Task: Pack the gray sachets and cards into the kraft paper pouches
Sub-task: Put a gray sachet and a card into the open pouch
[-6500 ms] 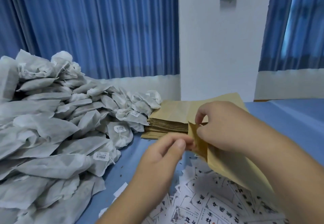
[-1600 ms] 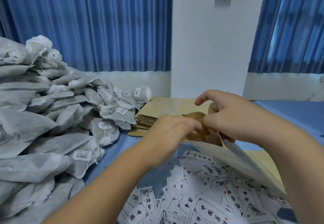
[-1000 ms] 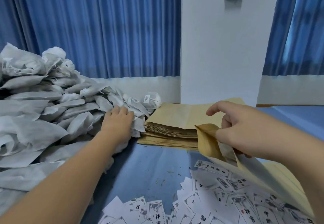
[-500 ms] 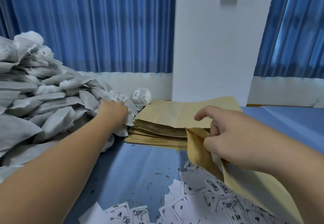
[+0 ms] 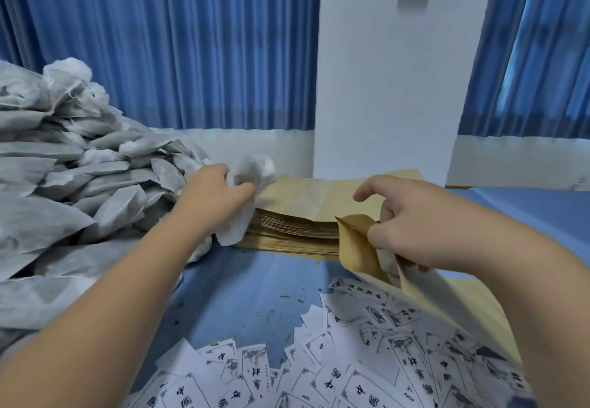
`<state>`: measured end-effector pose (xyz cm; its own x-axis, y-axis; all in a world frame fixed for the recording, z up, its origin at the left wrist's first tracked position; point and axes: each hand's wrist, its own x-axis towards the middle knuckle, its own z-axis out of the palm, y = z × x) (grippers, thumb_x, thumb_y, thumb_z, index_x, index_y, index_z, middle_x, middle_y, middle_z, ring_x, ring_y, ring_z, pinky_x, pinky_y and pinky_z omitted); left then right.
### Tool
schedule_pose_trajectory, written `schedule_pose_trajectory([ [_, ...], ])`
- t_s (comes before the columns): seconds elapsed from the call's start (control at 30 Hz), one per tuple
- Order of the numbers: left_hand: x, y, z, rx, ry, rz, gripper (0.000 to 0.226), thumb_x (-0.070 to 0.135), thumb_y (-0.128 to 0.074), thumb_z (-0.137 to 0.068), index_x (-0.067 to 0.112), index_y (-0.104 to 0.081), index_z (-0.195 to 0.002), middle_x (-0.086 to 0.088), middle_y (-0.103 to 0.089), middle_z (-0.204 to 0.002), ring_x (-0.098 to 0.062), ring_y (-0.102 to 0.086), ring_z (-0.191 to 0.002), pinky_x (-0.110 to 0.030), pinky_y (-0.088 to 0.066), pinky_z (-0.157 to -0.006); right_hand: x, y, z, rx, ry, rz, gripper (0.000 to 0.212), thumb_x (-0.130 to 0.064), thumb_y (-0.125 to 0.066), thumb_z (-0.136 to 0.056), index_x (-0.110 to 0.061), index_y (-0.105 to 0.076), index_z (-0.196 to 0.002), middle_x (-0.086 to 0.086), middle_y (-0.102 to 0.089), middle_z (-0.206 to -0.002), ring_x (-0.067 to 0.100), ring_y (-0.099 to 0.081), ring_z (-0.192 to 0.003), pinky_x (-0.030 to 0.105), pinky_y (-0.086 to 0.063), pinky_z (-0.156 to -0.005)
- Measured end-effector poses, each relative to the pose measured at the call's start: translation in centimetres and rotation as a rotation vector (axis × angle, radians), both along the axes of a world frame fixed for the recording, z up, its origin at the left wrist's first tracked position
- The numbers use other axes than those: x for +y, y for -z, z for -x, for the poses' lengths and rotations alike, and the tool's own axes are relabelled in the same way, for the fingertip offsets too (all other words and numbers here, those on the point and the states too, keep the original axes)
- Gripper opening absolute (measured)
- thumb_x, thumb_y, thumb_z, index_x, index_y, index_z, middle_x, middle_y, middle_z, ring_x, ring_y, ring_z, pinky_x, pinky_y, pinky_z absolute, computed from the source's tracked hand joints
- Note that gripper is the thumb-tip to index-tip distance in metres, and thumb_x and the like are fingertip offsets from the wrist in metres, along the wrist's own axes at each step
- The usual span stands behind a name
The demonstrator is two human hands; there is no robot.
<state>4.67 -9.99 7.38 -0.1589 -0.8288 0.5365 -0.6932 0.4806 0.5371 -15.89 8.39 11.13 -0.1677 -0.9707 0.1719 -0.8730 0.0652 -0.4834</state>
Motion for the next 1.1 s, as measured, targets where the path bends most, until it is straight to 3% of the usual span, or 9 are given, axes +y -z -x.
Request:
schedule_pose_trajectory([
  [0.13, 6.3, -1.6, 1.3, 0.563, 0.54, -0.314, 0.01, 0.022, -0.061, -0.075, 0.015, -0.069, -0.074, 0.0, -0.064, -0.065, -0.013, -0.061, -0.062, -0.021, -0.045, -0.054, 0.5, -0.4, 0.4, -0.012, 0.012, -0.01, 0.041, -0.017, -0.053, -0.079, -0.038, -0.048, -0.114, 0.002, -0.066, -0.071, 0.017, -0.059, -0.048, 0.03, -0.053, -0.05],
  [0.2, 8.3, -2.5, 1.8, 0.654, 0.742, -0.414, 0.019, 0.017, -0.059, -0.071, 0.012, -0.066, -0.088, -0.007, -0.067, -0.074, -0.022, -0.067, -0.075, -0.026, -0.051, -0.065, 0.7, -0.6, 0.7, -0.013, 0.017, -0.003, 0.042, -0.018, -0.052, -0.078, -0.039, -0.048, -0.114, 0.003, -0.067, -0.07, 0.018, -0.06, -0.049, 0.033, -0.054, -0.054],
  [0.27, 9.8, -3.0, 2.2, 0.562, 0.829, -0.363, 0.025, 0.014, -0.055, -0.071, 0.012, -0.061, -0.095, -0.005, -0.067, -0.075, -0.021, -0.07, -0.075, -0.025, -0.051, -0.062, 0.9, -0.8, 1.0, -0.007, 0.021, 0.007, 0.041, -0.018, -0.052, -0.078, -0.039, -0.047, -0.113, 0.003, -0.067, -0.068, 0.019, -0.061, -0.052, 0.037, -0.056, -0.058],
  [0.37, 10.8, -3.0, 2.2, 0.189, 0.766, -0.077, 0.021, 0.02, -0.058, -0.07, 0.031, -0.055, -0.089, 0.014, -0.06, -0.073, -0.004, -0.056, -0.067, -0.015, -0.043, -0.057, 1.1, -1.0, 1.3, -0.007, 0.013, 0.017, 0.036, -0.018, -0.052, -0.079, -0.036, -0.048, -0.11, 0.002, -0.066, -0.064, 0.018, -0.061, -0.051, 0.038, -0.055, -0.057],
  [0.53, 11.5, -2.7, 2.6, -0.196, 0.767, -0.053, 0.019, 0.022, -0.064, -0.07, 0.029, -0.059, -0.087, 0.012, -0.062, -0.076, -0.004, -0.055, -0.068, -0.025, -0.047, -0.061, 1.0, -0.9, 1.8, -0.065, 0.015, 0.055, 0.034, -0.015, -0.055, -0.079, -0.034, -0.052, -0.107, -0.004, -0.062, -0.057, 0.01, -0.055, -0.044, 0.024, -0.048, -0.045],
  [0.63, 11.6, -2.8, 2.6, -0.284, 0.734, -0.057, 0.024, 0.026, -0.06, -0.067, 0.031, -0.061, -0.09, 0.01, -0.063, -0.081, -0.008, -0.059, -0.076, -0.034, -0.051, -0.069, 0.8, -0.7, 1.6, -0.065, 0.006, 0.052, 0.043, -0.013, -0.055, -0.079, -0.034, -0.049, -0.115, -0.005, -0.06, -0.056, 0.01, -0.054, -0.044, 0.024, -0.047, -0.045],
  [0.83, 12.1, -3.6, 2.0, -0.432, 0.754, -0.181, 0.029, 0.032, -0.052, -0.062, 0.04, -0.061, -0.089, 0.011, -0.063, -0.078, -0.007, -0.058, -0.07, -0.035, -0.052, -0.064, 0.5, -0.3, 0.8, -0.031, -0.034, -0.008, 0.046, -0.013, -0.055, -0.078, -0.034, -0.046, -0.118, 0.006, -0.065, -0.065, 0.021, -0.058, -0.052, 0.032, -0.051, -0.051],
  [0.97, 12.0, -4.2, 1.7, -0.471, 0.789, -0.234, 0.03, 0.031, -0.051, -0.062, 0.029, -0.063, -0.09, 0.002, -0.065, -0.081, -0.018, -0.061, -0.076, -0.044, -0.052, -0.065, 0.5, -0.3, 0.5, -0.003, -0.034, -0.024, 0.047, -0.012, -0.053, -0.077, -0.035, -0.045, -0.116, 0.008, -0.067, -0.068, 0.021, -0.059, -0.053, 0.031, -0.051, -0.051],
  [1.1, 11.8, -4.3, 1.6, -0.505, 0.777, -0.277, 0.023, 0.031, -0.05, -0.061, 0.023, -0.06, -0.08, 0.003, -0.057, -0.065, -0.007, -0.052, -0.057, -0.028, -0.042, -0.053, 0.5, -0.2, 0.4, 0.018, -0.038, -0.032, 0.046, -0.013, -0.052, -0.076, -0.037, -0.045, -0.115, 0.004, -0.065, -0.066, 0.019, -0.059, -0.052, 0.031, -0.051, -0.051],
])
